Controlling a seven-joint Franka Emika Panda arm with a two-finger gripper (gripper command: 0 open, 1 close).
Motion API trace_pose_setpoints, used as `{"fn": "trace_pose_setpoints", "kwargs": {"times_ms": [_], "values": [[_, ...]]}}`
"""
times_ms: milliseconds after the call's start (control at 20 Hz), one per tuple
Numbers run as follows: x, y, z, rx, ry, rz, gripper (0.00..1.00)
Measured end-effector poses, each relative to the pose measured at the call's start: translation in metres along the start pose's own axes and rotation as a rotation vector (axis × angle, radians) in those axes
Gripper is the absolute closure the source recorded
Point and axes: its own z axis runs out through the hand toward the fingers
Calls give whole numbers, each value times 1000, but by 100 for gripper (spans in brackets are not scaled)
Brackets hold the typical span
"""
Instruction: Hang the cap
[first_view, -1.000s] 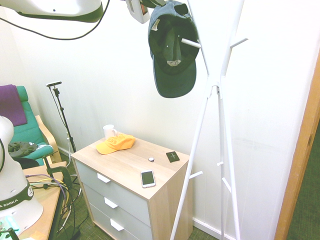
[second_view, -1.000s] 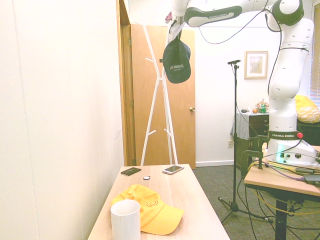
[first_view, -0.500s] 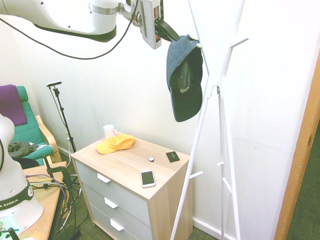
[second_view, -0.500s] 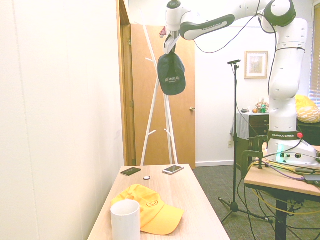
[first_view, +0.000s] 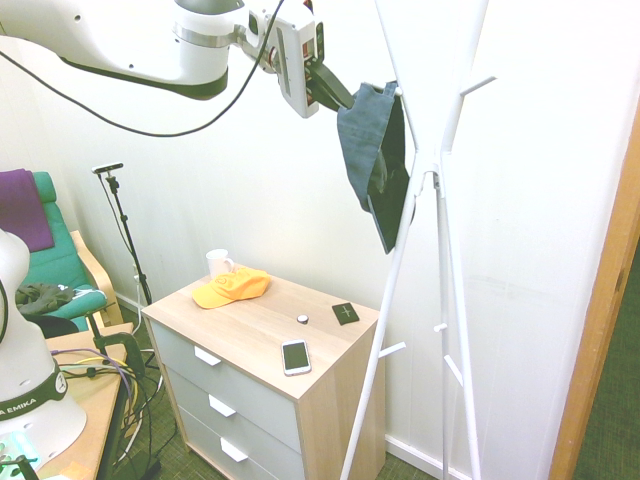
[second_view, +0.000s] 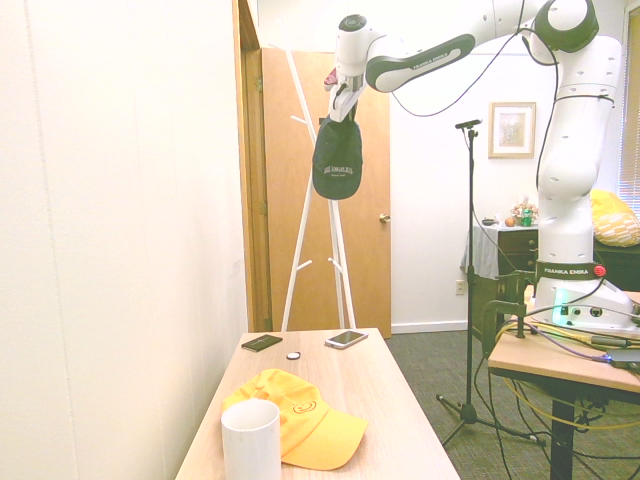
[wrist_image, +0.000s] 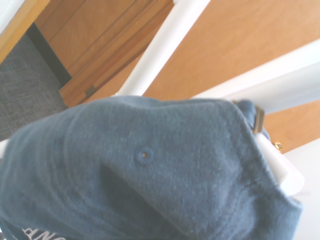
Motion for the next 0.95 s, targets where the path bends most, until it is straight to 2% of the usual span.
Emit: {"fn": "trace_pose_setpoints", "kwargs": {"times_ms": [100, 200, 350, 600, 850, 950], "values": [[-1, 1, 1, 0, -5, 4, 0], [-6, 1, 3, 14, -57, 22, 0], [-15, -1, -6, 89, -234, 35, 0], [-42, -7, -62, 232, -526, 21, 0], [-67, -19, -58, 325, -810, -22, 0], [-75, -23, -54, 341, -888, -45, 0]]}}
